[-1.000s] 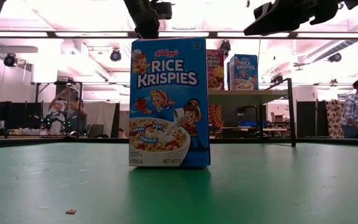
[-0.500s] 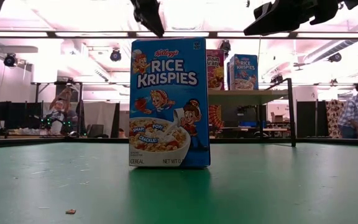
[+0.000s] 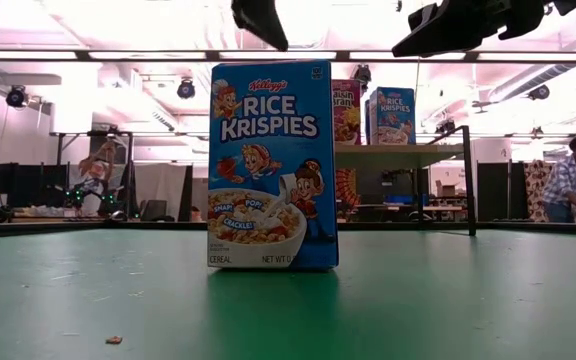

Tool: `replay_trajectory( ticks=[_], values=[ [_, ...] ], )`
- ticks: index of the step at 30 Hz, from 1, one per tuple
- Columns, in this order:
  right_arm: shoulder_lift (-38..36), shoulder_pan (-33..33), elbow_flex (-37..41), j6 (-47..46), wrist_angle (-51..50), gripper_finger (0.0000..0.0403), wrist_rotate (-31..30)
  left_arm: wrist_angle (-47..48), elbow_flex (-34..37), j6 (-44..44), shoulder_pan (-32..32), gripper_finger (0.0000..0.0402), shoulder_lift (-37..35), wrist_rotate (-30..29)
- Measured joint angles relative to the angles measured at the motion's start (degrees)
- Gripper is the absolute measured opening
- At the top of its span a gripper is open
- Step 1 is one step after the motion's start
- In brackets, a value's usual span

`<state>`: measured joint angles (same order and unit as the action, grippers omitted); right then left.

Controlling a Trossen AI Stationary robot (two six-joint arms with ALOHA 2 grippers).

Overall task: Stack cereal on shelf
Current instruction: Put the blue cereal box on the shelf

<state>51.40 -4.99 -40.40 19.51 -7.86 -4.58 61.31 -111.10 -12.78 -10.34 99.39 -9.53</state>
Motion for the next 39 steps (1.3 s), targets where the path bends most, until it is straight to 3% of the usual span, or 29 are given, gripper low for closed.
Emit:
replay_trajectory(
  ticks=[12, 39],
  values=[
    [0.0, 0.0, -0.2, 0.02, 0.0, 0.0013, 0.0, -12.52, 15.42, 0.29, -0.02, 0.0041, 0.09, -14.17],
    [0.0, 0.02, -0.2, 0.2, 0.0, 0.0013, 0.0, -7.78, 15.24, 6.08, -0.8, 0.0038, 0.04, -18.6]
  ],
)
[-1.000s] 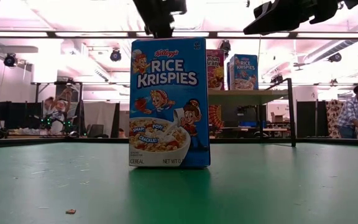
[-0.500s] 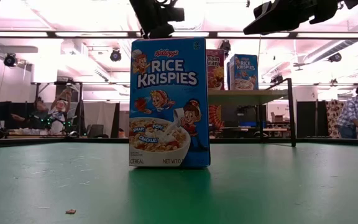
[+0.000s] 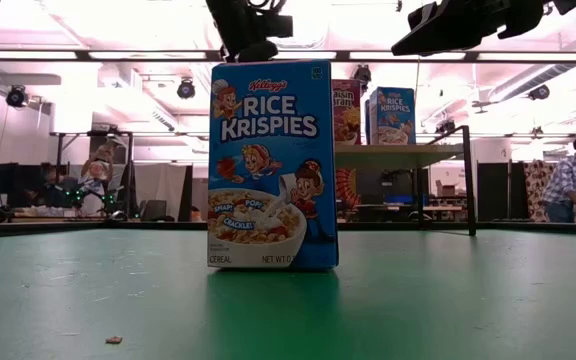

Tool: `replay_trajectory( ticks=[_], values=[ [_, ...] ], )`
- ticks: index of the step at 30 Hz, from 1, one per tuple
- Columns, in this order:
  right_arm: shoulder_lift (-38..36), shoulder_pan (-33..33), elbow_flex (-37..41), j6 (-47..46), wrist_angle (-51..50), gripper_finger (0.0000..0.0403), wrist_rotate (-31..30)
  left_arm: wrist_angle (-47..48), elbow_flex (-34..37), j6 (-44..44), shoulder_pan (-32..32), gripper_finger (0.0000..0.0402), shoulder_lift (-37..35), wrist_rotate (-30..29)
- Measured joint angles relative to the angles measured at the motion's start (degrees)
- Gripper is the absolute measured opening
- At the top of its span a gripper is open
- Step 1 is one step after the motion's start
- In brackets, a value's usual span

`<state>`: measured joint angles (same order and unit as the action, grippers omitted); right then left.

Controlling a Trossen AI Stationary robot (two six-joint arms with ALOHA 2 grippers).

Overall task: Stack cereal on shelf
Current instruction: Put the blue cereal box on the shelf

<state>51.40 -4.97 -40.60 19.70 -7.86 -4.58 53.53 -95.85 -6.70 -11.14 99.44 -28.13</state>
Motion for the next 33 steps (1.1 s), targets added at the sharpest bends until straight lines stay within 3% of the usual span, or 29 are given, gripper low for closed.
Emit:
replay_trajectory(
  ticks=[13, 19, 21, 27, 33],
  values=[
    [0.0, 0.0, 0.0, 0.0, 0.0, 0.0013, 0.0, 0.61, 0.0, 1.46, 0.35, 0.0038, 0.0, -0.98],
    [0.0, 0.0, 0.0, 0.0, 0.0, 0.0013, 0.0, -4.4, -0.34, -1.14, 1.33, 0.0038, -0.11, 11.12],
    [0.0, 0.0, -0.01, 0.0, 0.0, 0.0013, 0.0, -4.54, -1.9, -2.43, 1.53, 0.0038, -0.11, 12.67],
    [0.0, 0.0, -0.02, 0.0, 0.0, 0.0013, 0.01, -3.91, -9.18, -7.06, 1.35, 0.0038, -0.15, 11.91],
    [0.0, 0.0, -0.02, 0.0, 0.0, 0.0013, 0.0, -2.41, -16.3, -13.53, -0.2, 0.0038, -0.26, 2.28]
  ],
)
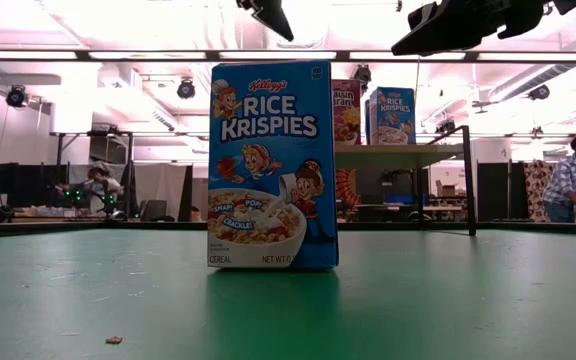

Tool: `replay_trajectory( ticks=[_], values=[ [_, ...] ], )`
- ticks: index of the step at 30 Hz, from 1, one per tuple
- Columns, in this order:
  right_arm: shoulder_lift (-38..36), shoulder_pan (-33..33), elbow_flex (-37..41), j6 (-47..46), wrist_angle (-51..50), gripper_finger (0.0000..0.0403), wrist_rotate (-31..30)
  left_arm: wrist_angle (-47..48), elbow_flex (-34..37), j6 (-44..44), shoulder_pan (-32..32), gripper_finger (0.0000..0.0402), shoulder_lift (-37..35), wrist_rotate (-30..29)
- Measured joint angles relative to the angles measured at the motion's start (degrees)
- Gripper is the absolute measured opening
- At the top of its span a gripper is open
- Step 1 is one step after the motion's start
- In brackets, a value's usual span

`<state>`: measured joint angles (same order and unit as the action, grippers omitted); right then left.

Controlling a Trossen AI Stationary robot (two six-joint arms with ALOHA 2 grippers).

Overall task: Stack cereal on shelf
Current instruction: Put the blue cereal box on the shelf

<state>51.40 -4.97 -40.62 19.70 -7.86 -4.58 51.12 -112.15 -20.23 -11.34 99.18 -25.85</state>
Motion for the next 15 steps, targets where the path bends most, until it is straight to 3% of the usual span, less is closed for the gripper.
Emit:
replay_trajectory(
  ticks=[7, 15],
  values=[
    [0.0, 0.0, 0.0, 0.0, 0.0, 0.0013, 0.0, 7.45, -2.98, -0.7, -7.24, 0.0038, 0.01, -0.72],
    [0.0, 0.0, 0.0, 0.0, 0.0, 0.0013, 0.0, 12.04, 0.28, 0.49, -15.27, 0.0038, 0.07, -0.65]
  ],
)
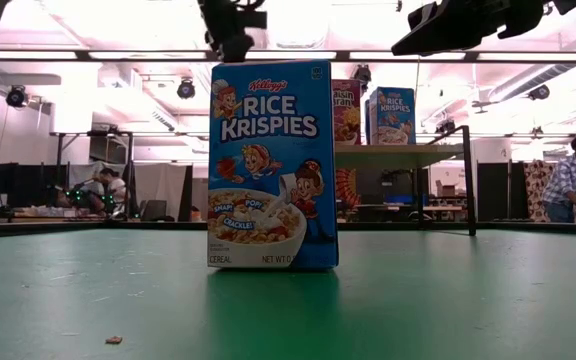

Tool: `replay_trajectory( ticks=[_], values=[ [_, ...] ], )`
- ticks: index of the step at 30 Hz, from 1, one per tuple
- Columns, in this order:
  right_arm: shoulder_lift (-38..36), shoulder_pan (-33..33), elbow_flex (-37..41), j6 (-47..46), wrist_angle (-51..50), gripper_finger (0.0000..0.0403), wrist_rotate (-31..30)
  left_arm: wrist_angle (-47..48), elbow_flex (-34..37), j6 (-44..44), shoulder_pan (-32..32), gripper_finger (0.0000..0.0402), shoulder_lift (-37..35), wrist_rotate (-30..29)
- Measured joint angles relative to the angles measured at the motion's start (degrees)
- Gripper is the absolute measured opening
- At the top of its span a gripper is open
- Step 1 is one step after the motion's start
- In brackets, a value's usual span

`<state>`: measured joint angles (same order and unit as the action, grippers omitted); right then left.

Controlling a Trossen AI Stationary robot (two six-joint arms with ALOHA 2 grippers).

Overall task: Stack cereal on shelf
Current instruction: Put the blue cereal box on the shelf

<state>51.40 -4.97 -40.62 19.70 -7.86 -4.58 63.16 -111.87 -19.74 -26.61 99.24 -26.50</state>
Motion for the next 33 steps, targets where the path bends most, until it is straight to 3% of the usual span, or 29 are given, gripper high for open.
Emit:
replay_trajectory(
  ticks=[15, 17, 22, 24, 33],
  values=[
    [0.0, 0.0, 0.0, 0.39, 0.02, 0.0013, 0.0, -4.85, 0.56, -3.79, -6.14, 0.0038, 0.0, 0.41],
    [0.0, 0.0, 0.0, 0.42, 0.02, 0.0013, 0.0, -5.53, 0.56, -4.02, -7.37, 0.0038, 0.0, 3.4],
    [0.0, 0.0, 0.0, 0.44, 0.07, 0.0013, 0.0, -11.71, 0.61, -4.14, -8.96, 0.0038, 0.09, 19.74],
    [0.0, 0.0, 0.0, 0.44, 0.23, 0.0013, 0.0, -15.26, 0.59, -3.89, -8.94, 0.0038, 0.38, 23.01],
    [0.0, 0.0, 0.0, 0.42, 0.46, 0.0013, 0.0, -18.38, 0.69, -4.19, -9.08, 0.0038, 4.02, 23.58]
  ],
)
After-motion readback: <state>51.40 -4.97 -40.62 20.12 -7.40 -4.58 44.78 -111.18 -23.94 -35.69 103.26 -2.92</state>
